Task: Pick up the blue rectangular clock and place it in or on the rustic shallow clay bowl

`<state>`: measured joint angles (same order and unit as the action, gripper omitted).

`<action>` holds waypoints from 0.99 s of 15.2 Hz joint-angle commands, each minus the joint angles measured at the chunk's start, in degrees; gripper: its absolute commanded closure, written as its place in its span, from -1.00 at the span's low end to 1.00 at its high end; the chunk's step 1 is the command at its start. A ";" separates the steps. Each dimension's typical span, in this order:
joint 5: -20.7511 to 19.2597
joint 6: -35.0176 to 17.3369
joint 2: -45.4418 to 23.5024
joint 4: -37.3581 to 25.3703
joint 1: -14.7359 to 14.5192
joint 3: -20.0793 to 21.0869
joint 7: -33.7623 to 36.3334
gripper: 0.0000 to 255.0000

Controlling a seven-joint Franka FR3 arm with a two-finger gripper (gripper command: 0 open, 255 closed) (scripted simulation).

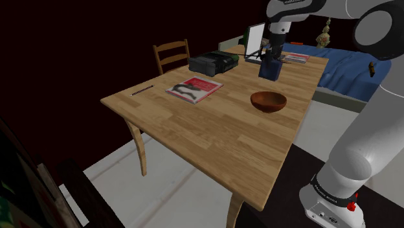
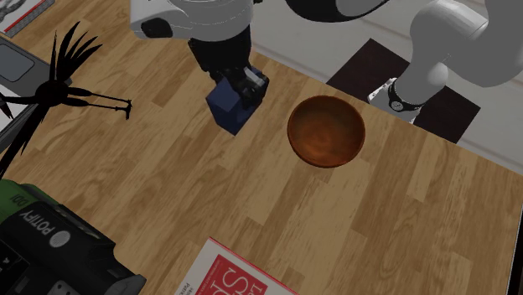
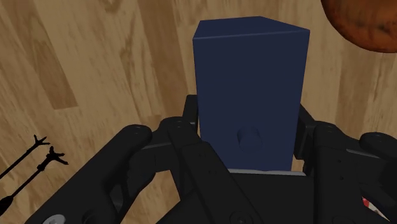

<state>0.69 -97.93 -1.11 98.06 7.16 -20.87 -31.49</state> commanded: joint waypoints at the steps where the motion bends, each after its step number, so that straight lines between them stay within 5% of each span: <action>1: 0.11 1.53 -0.31 -1.81 0.07 -0.07 -0.13 1.00; 9: 0.50 7.73 -1.42 -9.04 0.26 -0.21 -0.38 1.00; 15: -3.42 7.17 11.80 4.05 -2.78 3.59 6.85 1.00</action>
<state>-2.22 -90.50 8.66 99.92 4.79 -17.97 -25.91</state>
